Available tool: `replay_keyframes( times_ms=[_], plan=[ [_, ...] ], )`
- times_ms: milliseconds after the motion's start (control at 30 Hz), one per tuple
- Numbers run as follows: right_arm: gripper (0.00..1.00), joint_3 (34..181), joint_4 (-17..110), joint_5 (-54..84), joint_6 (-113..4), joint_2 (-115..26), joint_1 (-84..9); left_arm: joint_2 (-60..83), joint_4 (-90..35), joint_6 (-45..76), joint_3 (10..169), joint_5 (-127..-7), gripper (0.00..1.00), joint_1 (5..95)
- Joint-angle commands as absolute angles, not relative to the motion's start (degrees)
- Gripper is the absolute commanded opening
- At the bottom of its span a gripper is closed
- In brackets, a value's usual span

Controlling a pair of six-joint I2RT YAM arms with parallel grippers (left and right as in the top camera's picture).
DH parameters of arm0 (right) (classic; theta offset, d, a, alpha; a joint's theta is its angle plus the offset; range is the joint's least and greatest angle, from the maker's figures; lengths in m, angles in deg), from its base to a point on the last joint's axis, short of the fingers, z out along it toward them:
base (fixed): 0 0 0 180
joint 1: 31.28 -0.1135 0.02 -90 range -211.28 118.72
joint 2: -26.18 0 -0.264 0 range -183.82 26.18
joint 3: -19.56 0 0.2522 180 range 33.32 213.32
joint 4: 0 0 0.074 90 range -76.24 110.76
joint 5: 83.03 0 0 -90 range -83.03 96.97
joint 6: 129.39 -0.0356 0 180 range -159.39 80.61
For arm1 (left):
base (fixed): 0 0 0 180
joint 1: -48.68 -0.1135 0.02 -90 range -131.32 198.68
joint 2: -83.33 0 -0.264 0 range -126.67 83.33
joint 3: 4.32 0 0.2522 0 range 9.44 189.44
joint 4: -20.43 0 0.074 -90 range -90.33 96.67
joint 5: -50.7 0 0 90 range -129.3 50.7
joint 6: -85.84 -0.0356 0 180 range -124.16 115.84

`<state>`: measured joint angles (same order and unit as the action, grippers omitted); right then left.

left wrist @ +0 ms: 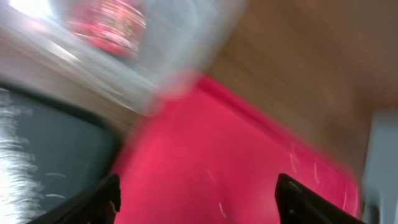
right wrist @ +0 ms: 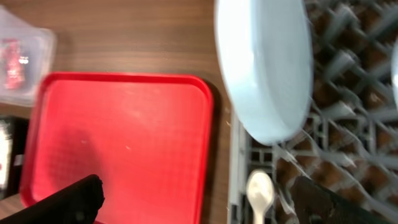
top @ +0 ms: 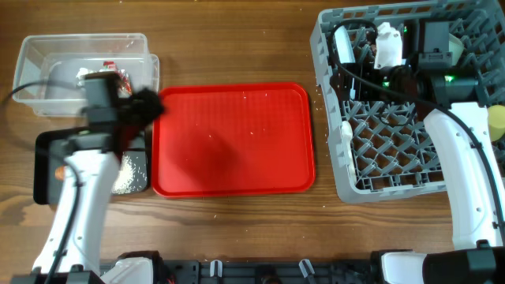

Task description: Sort waste into correct bins and load items into the dishwasher rack

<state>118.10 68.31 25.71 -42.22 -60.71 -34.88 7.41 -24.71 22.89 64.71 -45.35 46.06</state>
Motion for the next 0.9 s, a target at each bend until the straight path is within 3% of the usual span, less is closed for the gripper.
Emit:
replay_keyframes(
  times_ms=[0,100,233,433,567,667,867],
  plan=[
    [1.0,117.9,68.4,30.1,-39.7,-61.8,-35.0,4.2,-29.7,12.5,65.8,-42.4,0.9,57.0],
    [0.99,117.9,73.1,29.5,-39.4,-62.9,-35.0,2.5,-36.6,11.2,66.7,-42.2,1.0,60.1],
    [0.99,117.9,79.5,22.5,-44.1,-62.6,-35.0,3.7,-49.8,12.9,68.1,-44.6,1.0,59.6],
    [1.0,116.5,80.0,18.5,-46.3,-57.9,-35.0,13.1,-51.6,12.5,65.1,-46.2,1.0,59.9],
    [1.0,106.3,70.6,18.2,-46.9,-46.2,-35.0,26.6,-47.0,12.5,59.7,-42.5,1.0,60.9],
    [1.0,90.8,60.0,14.6,-47.3,-28.0,-35.0,40.0,-46.2,12.6,55.5,-40.2,1.0,60.8],
    [1.0,76.7,54.8,9.5,-48.9,-6.4,-35.0,50.0,-45.5,12.8,54.3,-39.4,1.0,60.8]
  ],
)
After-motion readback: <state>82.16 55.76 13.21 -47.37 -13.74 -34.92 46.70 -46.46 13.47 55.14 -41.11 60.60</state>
